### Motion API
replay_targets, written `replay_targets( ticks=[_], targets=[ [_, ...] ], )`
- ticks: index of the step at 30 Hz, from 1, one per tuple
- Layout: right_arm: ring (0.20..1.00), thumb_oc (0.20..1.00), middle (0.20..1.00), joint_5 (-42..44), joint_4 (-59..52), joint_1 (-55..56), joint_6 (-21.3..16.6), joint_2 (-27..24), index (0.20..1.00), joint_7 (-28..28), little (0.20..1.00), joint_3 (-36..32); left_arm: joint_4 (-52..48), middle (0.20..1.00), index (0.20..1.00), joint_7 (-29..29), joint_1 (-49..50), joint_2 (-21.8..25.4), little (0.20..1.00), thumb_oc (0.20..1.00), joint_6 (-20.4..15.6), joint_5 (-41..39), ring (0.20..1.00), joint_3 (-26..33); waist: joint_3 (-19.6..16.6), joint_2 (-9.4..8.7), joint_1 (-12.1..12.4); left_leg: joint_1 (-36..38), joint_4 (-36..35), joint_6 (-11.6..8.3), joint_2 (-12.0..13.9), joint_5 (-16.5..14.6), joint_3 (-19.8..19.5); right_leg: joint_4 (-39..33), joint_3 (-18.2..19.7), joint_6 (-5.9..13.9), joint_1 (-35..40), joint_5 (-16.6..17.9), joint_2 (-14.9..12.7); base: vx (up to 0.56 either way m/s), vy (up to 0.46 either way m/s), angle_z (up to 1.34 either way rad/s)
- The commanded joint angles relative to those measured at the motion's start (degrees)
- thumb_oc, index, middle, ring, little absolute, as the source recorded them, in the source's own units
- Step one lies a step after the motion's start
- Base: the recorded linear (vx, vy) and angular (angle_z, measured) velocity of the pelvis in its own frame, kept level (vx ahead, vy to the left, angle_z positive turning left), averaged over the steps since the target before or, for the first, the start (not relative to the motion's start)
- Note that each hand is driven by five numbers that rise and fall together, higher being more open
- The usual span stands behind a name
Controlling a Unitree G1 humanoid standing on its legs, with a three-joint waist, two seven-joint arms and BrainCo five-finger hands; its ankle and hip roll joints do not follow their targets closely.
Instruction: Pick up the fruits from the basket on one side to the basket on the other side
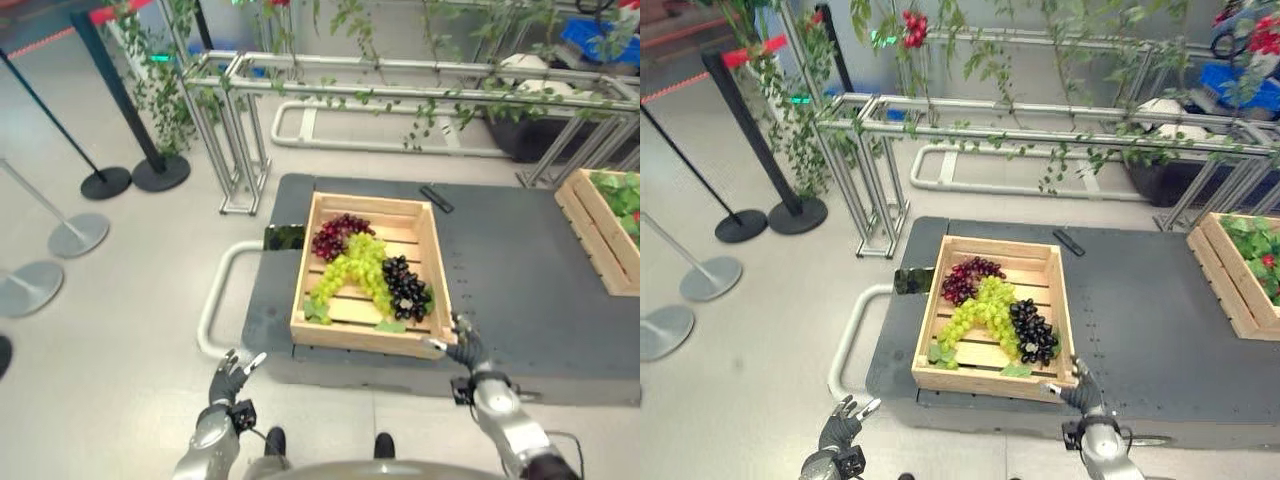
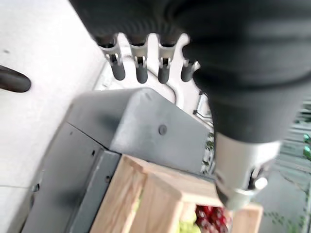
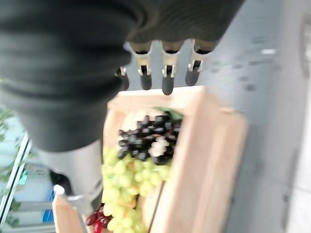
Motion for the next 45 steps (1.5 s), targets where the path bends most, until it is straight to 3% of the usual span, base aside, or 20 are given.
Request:
replay_targets(
  ticks=[1, 11, 17, 24, 37, 45],
  targets=[
    [1.000, 1.000, 1.000, -2.0, -2.4, -7.6, -1.0, -1.8, 1.000, -1.7, 1.000, 0.0, -2.1, 1.000, 1.000, 1.0, -4.2, 1.8, 1.000, 1.000, -2.8, -0.8, 1.000, 0.8, 2.4, -2.34, 2.7, -4.3, 0.0, 1.03, -0.9, 0.6, -0.9, 0.3, -0.1, 4.37, -1.2, 1.8, -4.1, -0.04, 0.027, 0.13],
    [1.000, 1.000, 1.000, -1.3, 6.9, -21.8, 1.1, -5.4, 1.000, -1.8, 1.000, 5.4, -3.7, 1.000, 1.000, 1.5, -6.1, 3.1, 1.000, 1.000, -3.5, -2.3, 1.000, -0.5, 5.9, -3.58, 5.9, -8.7, 0.0, 1.53, -2.6, 1.6, -1.7, 0.3, -1.7, 4.90, -4.5, 3.5, -5.1, -0.04, 0.022, 0.09],
    [1.000, 1.000, 1.000, -0.7, 23.6, -37.3, 3.2, -6.3, 1.000, -1.5, 1.000, 11.5, -6.5, 1.000, 1.000, 1.2, -7.1, 3.7, 1.000, 1.000, -3.9, -4.0, 1.000, -3.0, 8.8, -3.97, 8.5, -11.1, 0.0, 1.86, -3.2, 2.3, -2.0, 0.3, -2.1, 5.01, -6.7, 4.5, -5.1, -0.04, 0.013, 0.04],
    [1.000, 1.000, 1.000, -2.8, 42.3, -47.7, 4.9, -9.0, 1.000, -1.1, 1.000, 12.1, -10.4, 1.000, 1.000, 0.6, -8.5, 4.5, 1.000, 1.000, -4.3, -4.1, 1.000, -4.5, 11.2, -3.70, 10.5, -13.4, 0.0, 2.04, -3.9, 2.8, -2.7, 0.3, -3.2, 5.10, -8.1, 5.0, -4.9, -0.03, 0.008, 0.11],
    [1.000, 1.000, 1.000, -3.5, 50.5, -45.9, 5.0, -15.0, 1.000, -1.8, 1.000, 7.3, -14.5, 1.000, 1.000, 0.4, -10.8, 4.4, 1.000, 1.000, -4.8, -4.0, 1.000, -5.8, 13.8, -1.68, 11.1, -16.1, 0.0, 1.60, -4.2, 3.7, -3.9, 0.3, -5.2, 5.18, -9.7, 4.7, -5.0, -0.01, -0.001, 0.08],
    [1.000, 1.000, 1.000, -2.4, 51.3, -45.1, 5.0, -15.0, 1.000, -2.7, 1.000, 5.3, -14.4, 1.000, 1.000, 1.0, -12.2, 3.9, 1.000, 1.000, -4.6, -4.4, 1.000, -6.9, 14.5, -1.14, 10.2, -16.5, 0.0, 1.37, -4.2, 3.7, -3.9, 0.3, -5.7, 5.18, -9.9, 4.4, -5.2, 0.00, -0.004, 0.02]
  ],
)
